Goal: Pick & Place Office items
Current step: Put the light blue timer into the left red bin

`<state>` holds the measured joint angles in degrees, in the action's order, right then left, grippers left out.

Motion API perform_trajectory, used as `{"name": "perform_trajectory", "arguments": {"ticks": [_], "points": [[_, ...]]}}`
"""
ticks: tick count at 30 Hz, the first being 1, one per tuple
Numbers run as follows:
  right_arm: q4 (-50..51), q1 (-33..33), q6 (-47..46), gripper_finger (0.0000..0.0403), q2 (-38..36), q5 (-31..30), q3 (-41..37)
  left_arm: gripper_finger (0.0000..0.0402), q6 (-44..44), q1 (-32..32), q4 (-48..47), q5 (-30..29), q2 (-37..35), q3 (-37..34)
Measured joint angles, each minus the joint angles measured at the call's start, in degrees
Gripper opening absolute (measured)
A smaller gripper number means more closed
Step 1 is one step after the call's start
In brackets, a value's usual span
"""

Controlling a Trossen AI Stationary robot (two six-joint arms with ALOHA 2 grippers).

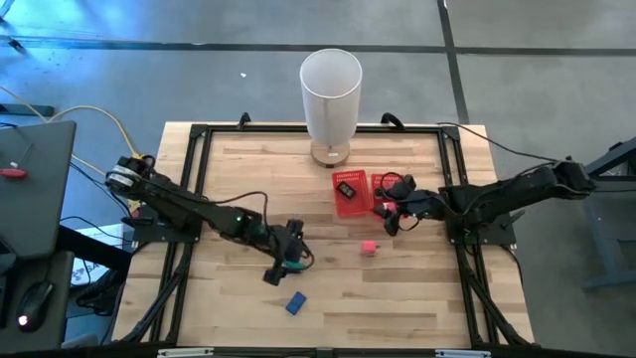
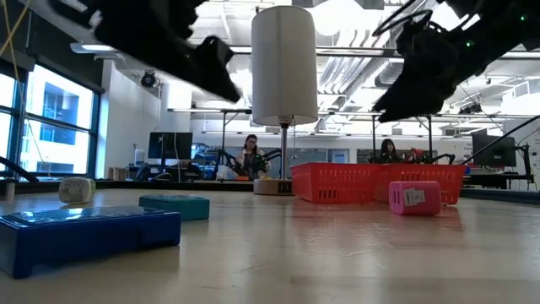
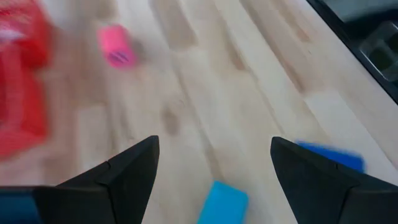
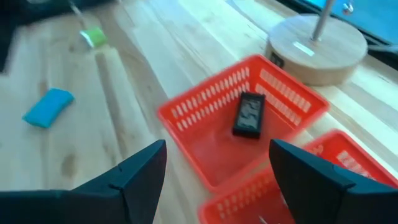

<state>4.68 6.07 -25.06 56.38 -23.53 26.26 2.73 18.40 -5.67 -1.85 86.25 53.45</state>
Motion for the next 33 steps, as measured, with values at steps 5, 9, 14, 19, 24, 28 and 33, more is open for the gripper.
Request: {"name": "perform_trajectory", "arguments": {"ticks": [5,9,14,19,24,28,33], "points": [[-3.6,1.5,1.3,0.0272,0.0,0.1,0.0,0.0301,1.8,-1.7,-4.0,6.3,2.8,-0.1],[-5.7,2.8,1.4,0.0272,0.0,0.1,0.0,0.0301,2.7,-2.8,-4.8,6.5,4.4,-0.9],[-6.6,4.3,1.4,0.0272,0.0,0.1,0.0,0.0301,4.8,-3.5,-4.3,6.6,4.7,-2.6],[-7.1,5.3,1.4,0.0272,0.0,0.1,0.0,0.0301,4.8,-5.1,-2.5,10.8,4.6,-4.4],[-7.1,5.6,1.4,0.0272,0.0,0.1,0.0,0.0301,4.7,-6.6,1.7,19.4,4.6,-6.8],[-7.1,5.6,1.4,0.0272,0.0,0.1,0.0,0.0301,3.4,-7.1,2.3,17.2,4.6,-7.8],[-7.1,5.6,1.4,0.0272,0.0,0.1,0.0,0.0301,3.4,-7.6,3.3,16.3,4.6,-9.5]]}}
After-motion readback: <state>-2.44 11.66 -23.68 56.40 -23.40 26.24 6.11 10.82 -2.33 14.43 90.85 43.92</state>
